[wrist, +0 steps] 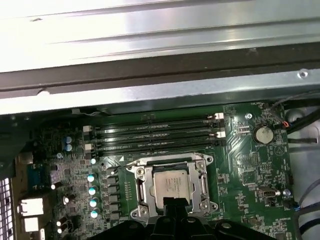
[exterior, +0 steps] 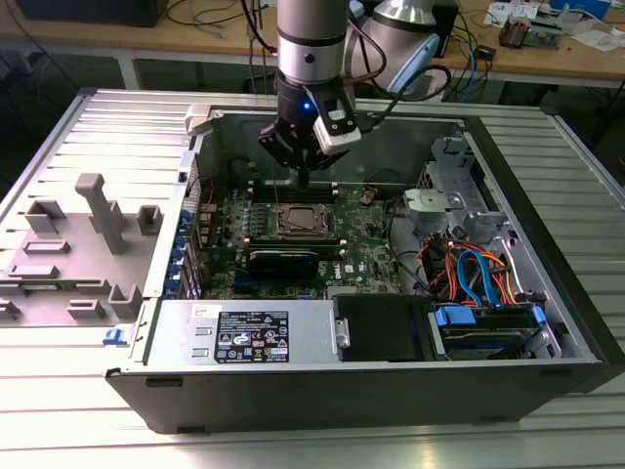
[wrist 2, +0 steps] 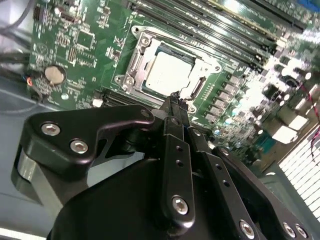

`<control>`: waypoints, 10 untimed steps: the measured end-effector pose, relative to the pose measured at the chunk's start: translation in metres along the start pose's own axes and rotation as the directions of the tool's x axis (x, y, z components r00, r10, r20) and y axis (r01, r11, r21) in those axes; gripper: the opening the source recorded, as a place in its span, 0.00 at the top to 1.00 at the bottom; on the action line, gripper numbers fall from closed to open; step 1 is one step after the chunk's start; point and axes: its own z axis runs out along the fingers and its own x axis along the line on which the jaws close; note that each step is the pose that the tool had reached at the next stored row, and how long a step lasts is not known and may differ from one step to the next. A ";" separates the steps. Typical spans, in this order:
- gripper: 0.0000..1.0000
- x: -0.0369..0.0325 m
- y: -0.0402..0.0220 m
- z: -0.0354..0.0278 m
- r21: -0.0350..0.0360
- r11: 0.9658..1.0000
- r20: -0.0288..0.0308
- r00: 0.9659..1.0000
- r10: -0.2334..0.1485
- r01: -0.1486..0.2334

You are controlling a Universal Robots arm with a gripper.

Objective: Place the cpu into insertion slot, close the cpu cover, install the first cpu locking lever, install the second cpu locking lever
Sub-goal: 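Install the first cpu locking lever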

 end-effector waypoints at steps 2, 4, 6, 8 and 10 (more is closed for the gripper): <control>0.89 0.0000 0.0000 0.0001 -0.001 0.998 0.000 0.998 -0.061 0.061; 0.89 0.0000 0.0000 0.0001 -0.001 0.995 0.000 0.995 -0.101 0.101; 0.89 0.0000 0.0000 0.0001 -0.001 0.994 0.000 0.994 -0.108 0.108; 0.89 0.0000 0.0000 0.0001 -0.001 0.994 0.000 0.994 -0.112 0.112; 0.89 0.0000 0.0000 0.0001 -0.001 0.993 0.000 0.993 -0.116 0.116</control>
